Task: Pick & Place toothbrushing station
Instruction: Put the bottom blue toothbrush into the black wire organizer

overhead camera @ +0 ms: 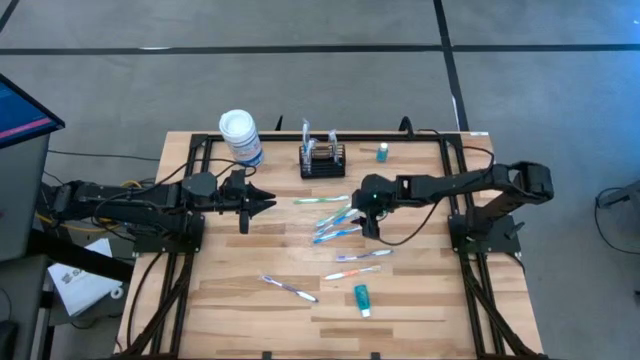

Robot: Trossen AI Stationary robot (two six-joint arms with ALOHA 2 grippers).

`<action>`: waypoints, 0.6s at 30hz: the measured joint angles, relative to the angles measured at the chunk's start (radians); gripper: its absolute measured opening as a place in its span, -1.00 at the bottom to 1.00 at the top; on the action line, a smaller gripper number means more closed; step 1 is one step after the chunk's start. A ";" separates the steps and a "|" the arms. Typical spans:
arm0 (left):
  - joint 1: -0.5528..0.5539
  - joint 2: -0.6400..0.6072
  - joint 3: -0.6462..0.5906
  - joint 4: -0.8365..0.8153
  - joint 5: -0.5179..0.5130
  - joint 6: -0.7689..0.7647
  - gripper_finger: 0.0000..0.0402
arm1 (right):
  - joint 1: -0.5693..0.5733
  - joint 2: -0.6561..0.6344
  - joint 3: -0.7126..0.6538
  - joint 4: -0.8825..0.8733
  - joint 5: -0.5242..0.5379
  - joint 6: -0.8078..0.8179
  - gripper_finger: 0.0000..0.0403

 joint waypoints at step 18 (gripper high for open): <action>0.000 0.000 0.000 0.000 0.000 0.000 -0.54 | 0.094 0.014 0.001 -0.089 0.148 0.000 0.09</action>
